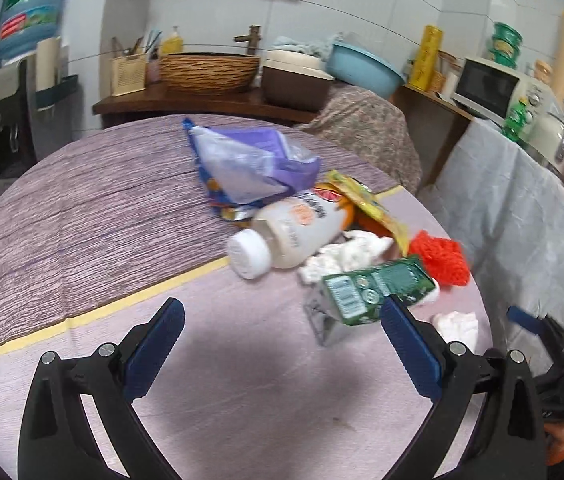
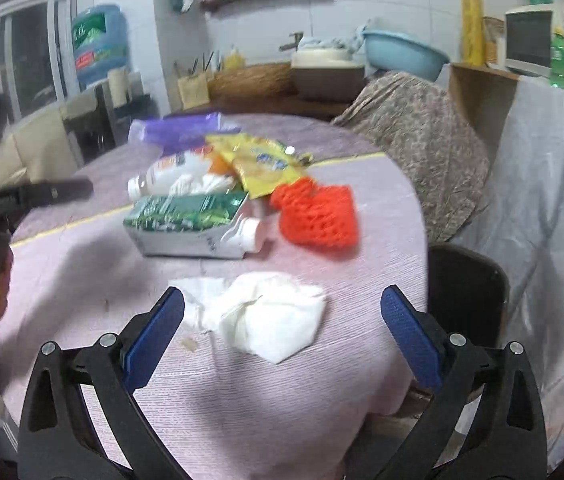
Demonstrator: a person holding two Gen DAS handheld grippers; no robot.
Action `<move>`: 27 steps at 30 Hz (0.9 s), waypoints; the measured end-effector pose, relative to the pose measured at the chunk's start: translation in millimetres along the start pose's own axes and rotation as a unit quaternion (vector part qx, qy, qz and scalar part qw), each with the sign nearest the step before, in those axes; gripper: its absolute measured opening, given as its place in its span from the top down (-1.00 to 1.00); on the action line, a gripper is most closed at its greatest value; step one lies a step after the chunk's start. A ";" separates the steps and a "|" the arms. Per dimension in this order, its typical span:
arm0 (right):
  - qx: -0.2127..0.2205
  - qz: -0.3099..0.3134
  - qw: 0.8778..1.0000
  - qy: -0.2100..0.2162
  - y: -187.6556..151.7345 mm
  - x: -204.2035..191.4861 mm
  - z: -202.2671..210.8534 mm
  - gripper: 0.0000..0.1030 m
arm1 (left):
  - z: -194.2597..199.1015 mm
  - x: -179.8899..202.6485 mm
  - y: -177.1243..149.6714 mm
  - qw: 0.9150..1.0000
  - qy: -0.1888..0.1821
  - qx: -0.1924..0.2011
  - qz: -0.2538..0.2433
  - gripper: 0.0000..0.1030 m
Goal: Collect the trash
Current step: 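Grasp white tissues with right tool while left tool grasps purple bag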
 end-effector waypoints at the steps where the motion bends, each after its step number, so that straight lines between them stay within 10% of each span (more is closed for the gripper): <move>1: -0.010 -0.004 1.000 0.005 -1.2 3.1 -8.8 -0.89 | -0.3 -7.6 1.9 1.000 0.000 -0.001 0.010 -0.89; 5: -0.047 -0.016 0.999 0.011 -8.8 2.7 -32.3 -0.87 | -3.3 -24.6 4.3 1.000 -0.001 -0.002 0.031 -0.89; 13: -0.045 -0.031 0.997 0.046 -18.3 -2.6 -38.7 0.27 | -24.2 -34.1 19.1 0.998 -0.011 -0.018 0.055 -0.87; 27: -0.029 -0.026 0.999 0.037 -23.4 -5.7 -33.3 0.45 | -73.4 -49.3 82.0 0.988 -0.030 -0.045 0.145 -0.61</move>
Point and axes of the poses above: each gripper's, at about its wrist camera, not at the fingertips, and z roughly against the way its jaws point, x to its right, y to its top, the point moved 4 cm from there along -z, roughly the way its jaws point, and after that the axes turned 2 degrees about y, right-handed, at the moved point
